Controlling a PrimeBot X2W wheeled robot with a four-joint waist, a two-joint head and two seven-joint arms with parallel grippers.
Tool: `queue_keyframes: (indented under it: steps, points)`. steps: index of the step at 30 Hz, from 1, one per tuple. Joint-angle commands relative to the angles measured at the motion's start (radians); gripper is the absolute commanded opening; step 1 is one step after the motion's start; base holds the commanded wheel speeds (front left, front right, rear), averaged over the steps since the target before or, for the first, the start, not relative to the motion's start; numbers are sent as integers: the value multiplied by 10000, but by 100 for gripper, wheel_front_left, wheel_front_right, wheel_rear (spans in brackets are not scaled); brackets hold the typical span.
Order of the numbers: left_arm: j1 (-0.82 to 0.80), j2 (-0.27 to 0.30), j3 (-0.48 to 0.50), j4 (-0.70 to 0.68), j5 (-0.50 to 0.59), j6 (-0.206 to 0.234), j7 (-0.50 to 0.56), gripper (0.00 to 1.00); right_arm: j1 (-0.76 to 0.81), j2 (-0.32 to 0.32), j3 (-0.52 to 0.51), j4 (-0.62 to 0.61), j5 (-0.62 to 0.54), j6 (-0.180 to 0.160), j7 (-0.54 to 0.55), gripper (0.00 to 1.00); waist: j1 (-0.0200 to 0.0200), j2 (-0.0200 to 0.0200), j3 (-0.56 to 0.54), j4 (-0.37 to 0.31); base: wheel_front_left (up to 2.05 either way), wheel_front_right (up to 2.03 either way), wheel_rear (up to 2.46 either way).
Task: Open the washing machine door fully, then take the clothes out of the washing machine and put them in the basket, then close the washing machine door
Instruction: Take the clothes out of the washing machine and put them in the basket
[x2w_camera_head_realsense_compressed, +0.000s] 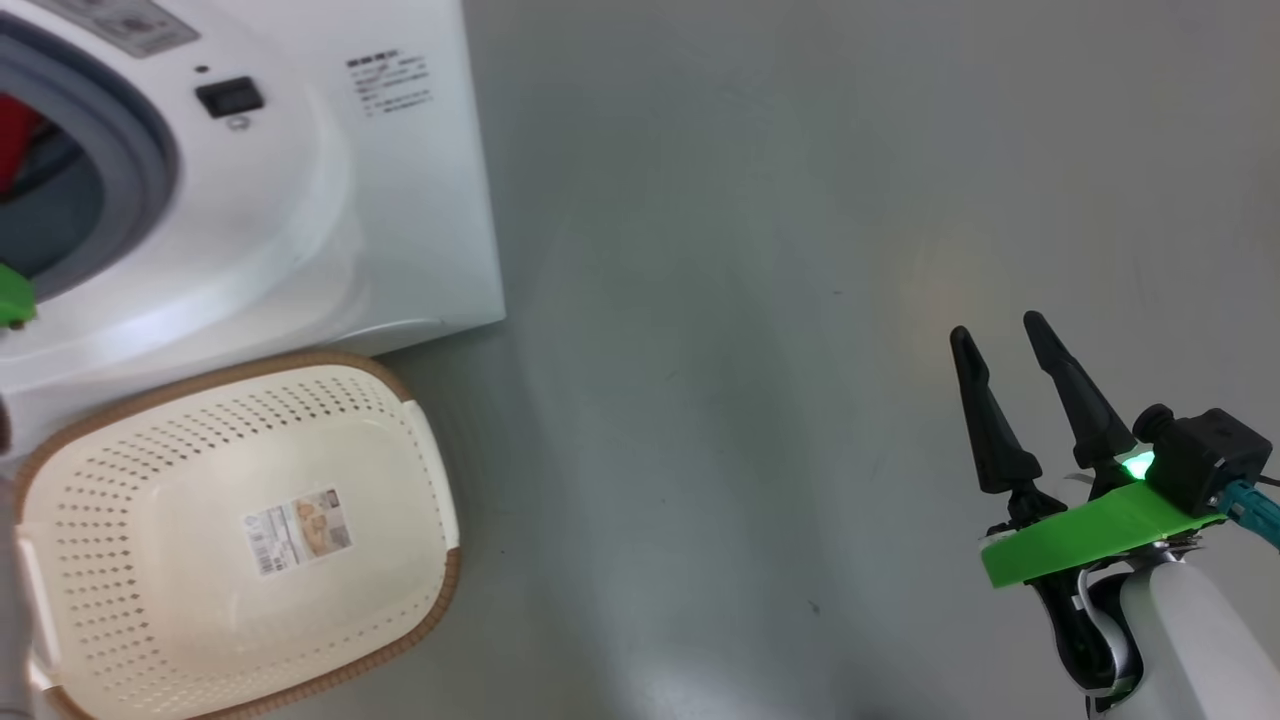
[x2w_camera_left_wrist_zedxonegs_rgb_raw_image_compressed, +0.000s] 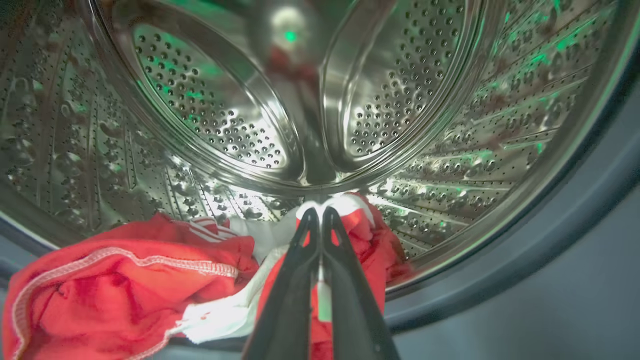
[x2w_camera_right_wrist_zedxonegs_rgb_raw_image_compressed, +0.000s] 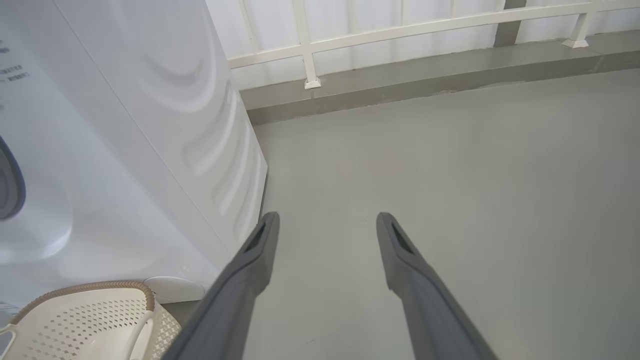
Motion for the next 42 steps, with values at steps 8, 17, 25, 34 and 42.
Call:
queue_keyframes:
  steps: [8, 17, 25, 34, 42]
  points:
    - [1551, -477, 1076, -2145, 197, -418, -73, 0, 294, -283, 29, -123, -27, 65, -65, 100, 0, 0, -675, 616, 0, 0, 0]
    - [3202, -1629, 1731, -4332, 566, -657, -74, 0, 588, -341, -89, -94, -57, 65, -65, 100, 0, 0, -1290, 972, 0, 0, 0]
    - [4665, -2166, 1492, -6375, 608, -681, -74, 0, 983, -394, -174, -40, -58, 65, -65, 100, 0, 0, -1843, 1226, 0, 0, 0]
    - [5914, -2415, 1323, -8345, 694, -683, -74, 0, 1228, -453, -137, 8, -32, 65, -65, 100, 0, 0, -2237, 1345, 0, 0, 0]
    - [6375, -2502, 1220, -9803, 863, -683, -74, 0, 1266, -494, -115, -21, -9, 65, -65, 100, 0, 0, -2274, 1382, 0, 0, 0]
